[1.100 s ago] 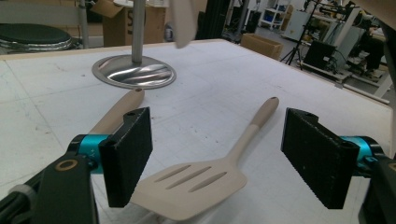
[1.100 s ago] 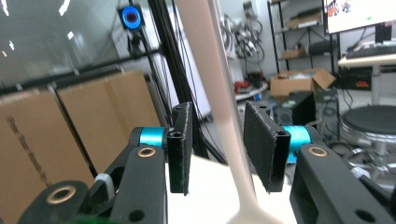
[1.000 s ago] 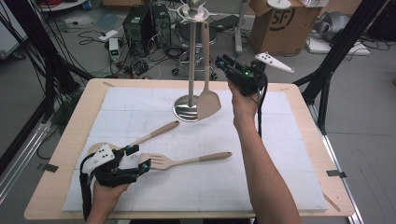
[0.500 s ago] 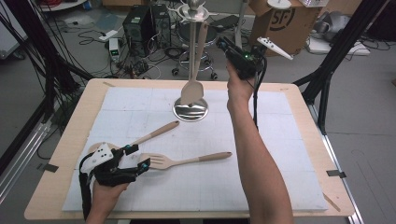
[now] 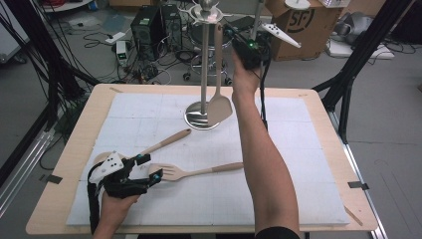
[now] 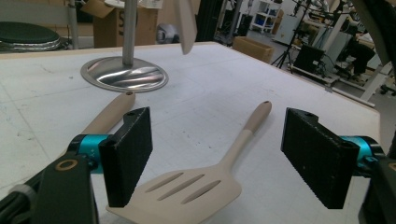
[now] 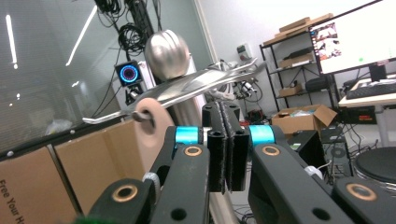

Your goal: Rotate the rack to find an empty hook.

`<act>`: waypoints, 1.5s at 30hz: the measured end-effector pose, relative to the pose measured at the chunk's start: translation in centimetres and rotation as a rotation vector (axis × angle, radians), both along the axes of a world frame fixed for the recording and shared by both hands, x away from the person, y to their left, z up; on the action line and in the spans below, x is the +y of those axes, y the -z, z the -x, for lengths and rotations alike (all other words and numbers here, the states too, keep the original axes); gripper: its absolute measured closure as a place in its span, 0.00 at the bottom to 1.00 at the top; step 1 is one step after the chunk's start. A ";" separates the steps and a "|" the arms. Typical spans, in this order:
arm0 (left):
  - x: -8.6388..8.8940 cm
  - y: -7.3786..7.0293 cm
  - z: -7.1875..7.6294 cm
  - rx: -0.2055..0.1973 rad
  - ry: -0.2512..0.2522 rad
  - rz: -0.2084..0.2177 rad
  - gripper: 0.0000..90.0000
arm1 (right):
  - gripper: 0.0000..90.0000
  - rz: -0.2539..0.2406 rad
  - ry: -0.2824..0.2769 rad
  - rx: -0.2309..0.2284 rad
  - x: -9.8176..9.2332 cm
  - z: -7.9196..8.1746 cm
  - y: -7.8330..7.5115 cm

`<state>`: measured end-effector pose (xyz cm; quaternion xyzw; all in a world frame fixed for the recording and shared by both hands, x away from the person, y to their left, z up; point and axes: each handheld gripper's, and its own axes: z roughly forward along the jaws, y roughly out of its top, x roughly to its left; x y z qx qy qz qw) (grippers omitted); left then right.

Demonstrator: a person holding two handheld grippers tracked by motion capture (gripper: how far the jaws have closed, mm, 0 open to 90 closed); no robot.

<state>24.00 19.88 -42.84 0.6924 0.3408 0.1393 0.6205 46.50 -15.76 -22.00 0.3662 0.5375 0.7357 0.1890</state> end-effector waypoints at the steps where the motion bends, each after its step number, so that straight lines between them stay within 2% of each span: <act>1: 0.0 0.0 0.0 -0.001 0.001 0.007 0.28 | 1.00 -0.007 -0.010 0.000 0.1 0.0 0.1; 4: 0.1 -0.1 0.1 -0.005 -0.003 0.011 0.28 | 1.00 -0.019 -0.025 0.008 0.4 0.2 0.1; 7: 0.2 -0.1 0.0 -0.004 -0.001 0.013 0.28 | 1.00 0.024 -0.047 -0.012 1.6 0.8 -0.2; 11: 0.2 -0.1 0.1 -0.005 -0.003 0.017 0.28 | 1.00 0.042 -0.050 -0.020 2.6 1.4 -0.3; 13: 0.2 -0.1 0.1 -0.005 -0.004 0.018 0.28 | 1.00 0.045 -0.059 -0.029 3.8 2.0 -0.3; 15: 0.2 -0.1 0.1 -0.003 -0.003 0.017 0.28 | 1.00 0.061 -0.062 -0.041 4.3 2.1 -0.3; 17: 0.2 -0.1 0.0 -0.003 0.003 0.012 0.28 | 1.00 0.060 -0.070 -0.034 4.6 2.0 -0.4; 22: 0.2 -0.1 0.2 -0.006 0.002 0.013 0.28 | 1.00 0.071 -0.064 -0.029 4.0 1.9 -0.6; 25: 0.3 -0.1 0.2 -0.008 -0.002 0.016 0.28 | 1.00 0.052 -0.049 -0.012 2.9 1.8 -0.3; 28: 0.4 -0.2 0.3 -0.008 -0.006 0.021 0.29 | 1.00 0.014 -0.019 -0.001 0.9 1.6 -0.1; 30: 0.5 -0.2 0.4 -0.007 -0.005 0.020 0.29 | 1.00 -0.003 -0.011 -0.002 0.4 1.6 -0.2; 33: 0.6 -0.2 0.3 -0.008 -0.004 0.021 0.29 | 1.00 -0.060 -0.007 -0.024 -0.8 1.7 -0.6; 36: 0.5 -0.1 0.3 -0.004 -0.005 0.025 0.29 | 1.00 -0.032 -0.028 -0.040 -0.6 1.9 -0.9; 40: 0.5 -0.1 0.4 -0.001 -0.002 0.017 0.29 | 1.00 -0.024 -0.043 -0.046 0.0 2.3 -1.1; 45: 0.8 -0.1 0.4 0.001 -0.014 0.027 0.29 | 1.00 0.020 -0.054 -0.065 1.2 2.7 -1.2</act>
